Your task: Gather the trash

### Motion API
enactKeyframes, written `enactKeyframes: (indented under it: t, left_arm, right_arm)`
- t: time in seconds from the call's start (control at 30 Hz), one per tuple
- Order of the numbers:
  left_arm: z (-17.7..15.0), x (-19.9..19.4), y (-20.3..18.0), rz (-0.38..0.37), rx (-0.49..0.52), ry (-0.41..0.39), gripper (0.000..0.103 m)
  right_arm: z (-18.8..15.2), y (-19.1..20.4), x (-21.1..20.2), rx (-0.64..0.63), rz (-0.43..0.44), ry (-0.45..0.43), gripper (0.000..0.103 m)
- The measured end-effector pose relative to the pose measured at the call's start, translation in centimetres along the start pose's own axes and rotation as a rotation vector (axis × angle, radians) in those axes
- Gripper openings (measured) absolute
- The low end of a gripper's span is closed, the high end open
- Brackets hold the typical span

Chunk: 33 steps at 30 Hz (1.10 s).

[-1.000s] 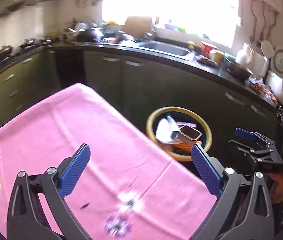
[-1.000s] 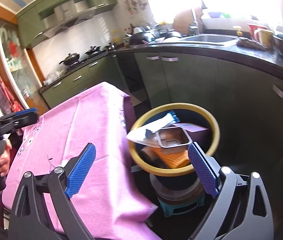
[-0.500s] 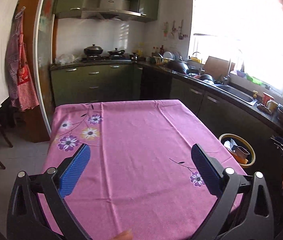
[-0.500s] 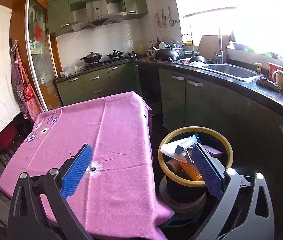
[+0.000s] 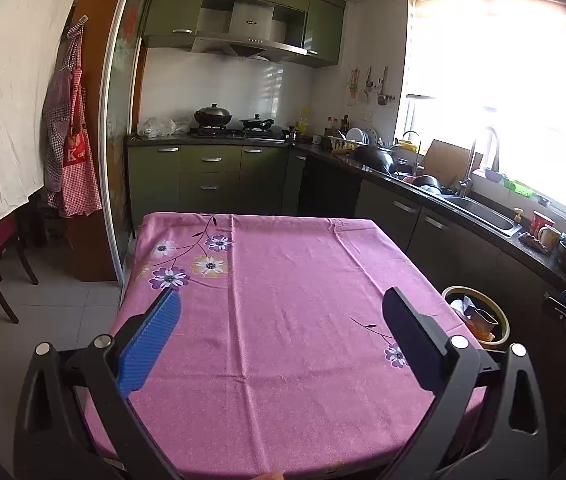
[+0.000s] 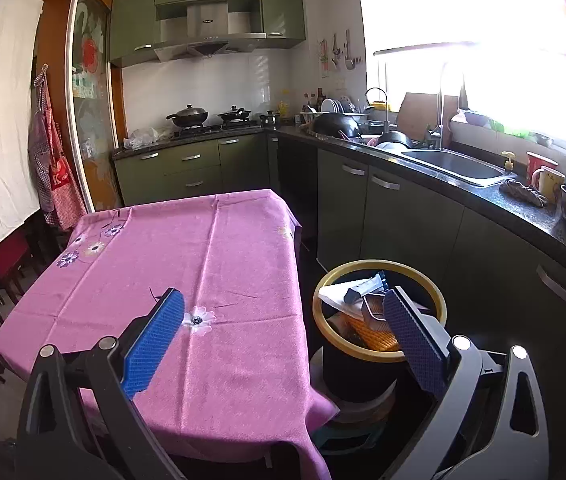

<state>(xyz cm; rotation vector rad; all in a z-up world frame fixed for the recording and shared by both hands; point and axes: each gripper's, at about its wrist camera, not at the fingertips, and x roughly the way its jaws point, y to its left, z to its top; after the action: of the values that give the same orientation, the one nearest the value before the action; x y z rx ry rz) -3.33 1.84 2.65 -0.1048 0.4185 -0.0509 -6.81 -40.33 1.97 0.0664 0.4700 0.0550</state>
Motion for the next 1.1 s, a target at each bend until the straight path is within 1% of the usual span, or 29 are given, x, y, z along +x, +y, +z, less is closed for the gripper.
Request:
enactKeyframes:
  t: [0.3,1.1]
  left_arm:
    - [-0.4,-0.86,-0.22,-0.009,0.004,-0.007,0.096]
    - [-1.03,-0.38,-0.8,-0.022,0.017,0.022,0.096]
  right_arm:
    - [0.06,-0.26,-0.93,0.001,-0.003,-0.018,0.098]
    - [0.56,-0.1,-0.95,-0.004,0.011,-0.019,0.098]
